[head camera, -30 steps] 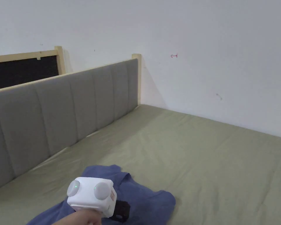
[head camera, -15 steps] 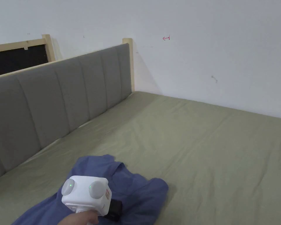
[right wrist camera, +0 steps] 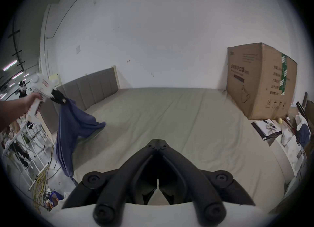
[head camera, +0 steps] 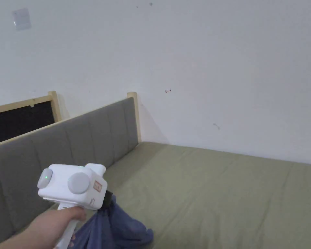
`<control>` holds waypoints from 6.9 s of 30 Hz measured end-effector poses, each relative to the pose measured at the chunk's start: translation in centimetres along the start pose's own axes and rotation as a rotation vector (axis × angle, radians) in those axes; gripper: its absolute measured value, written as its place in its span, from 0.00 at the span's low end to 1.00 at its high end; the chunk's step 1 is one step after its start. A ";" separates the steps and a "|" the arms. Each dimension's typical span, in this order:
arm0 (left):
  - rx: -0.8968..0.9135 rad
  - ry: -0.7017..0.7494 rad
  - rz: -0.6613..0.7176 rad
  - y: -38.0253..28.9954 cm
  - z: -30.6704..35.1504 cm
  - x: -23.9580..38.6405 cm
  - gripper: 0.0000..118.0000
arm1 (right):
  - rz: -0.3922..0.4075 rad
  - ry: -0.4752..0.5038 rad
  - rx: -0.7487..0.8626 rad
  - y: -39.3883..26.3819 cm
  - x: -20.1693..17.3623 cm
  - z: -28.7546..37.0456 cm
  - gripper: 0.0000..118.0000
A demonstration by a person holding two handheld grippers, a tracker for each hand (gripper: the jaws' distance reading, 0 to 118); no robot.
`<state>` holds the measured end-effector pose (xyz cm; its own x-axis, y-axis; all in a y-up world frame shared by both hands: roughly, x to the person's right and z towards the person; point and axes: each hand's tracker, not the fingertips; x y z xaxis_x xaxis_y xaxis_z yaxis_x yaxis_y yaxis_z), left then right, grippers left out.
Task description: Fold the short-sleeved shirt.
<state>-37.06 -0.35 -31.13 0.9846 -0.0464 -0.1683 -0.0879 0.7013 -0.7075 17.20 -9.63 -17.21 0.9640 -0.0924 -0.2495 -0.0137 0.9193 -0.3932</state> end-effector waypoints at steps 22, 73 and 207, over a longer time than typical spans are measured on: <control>0.067 -0.761 -0.243 2.8 9.2 36.9 0.00 | -0.120 -0.211 0.110 -0.6 9.5 8.5 0.00; 0.413 -0.472 -0.069 -9.8 8.6 25.0 0.00 | -0.057 -0.281 0.302 -2.4 5.9 9.3 0.00; -0.415 -0.624 -0.161 -20.2 -4.1 21.4 0.01 | -0.288 -0.072 -0.480 -8.5 20.3 5.1 0.06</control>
<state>-14.89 -18.40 -23.28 0.8819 0.3713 0.2906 0.1360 0.3899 -0.9108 38.29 -17.35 -14.45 0.9620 -0.2724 -0.0183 0.1495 0.5819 -0.7994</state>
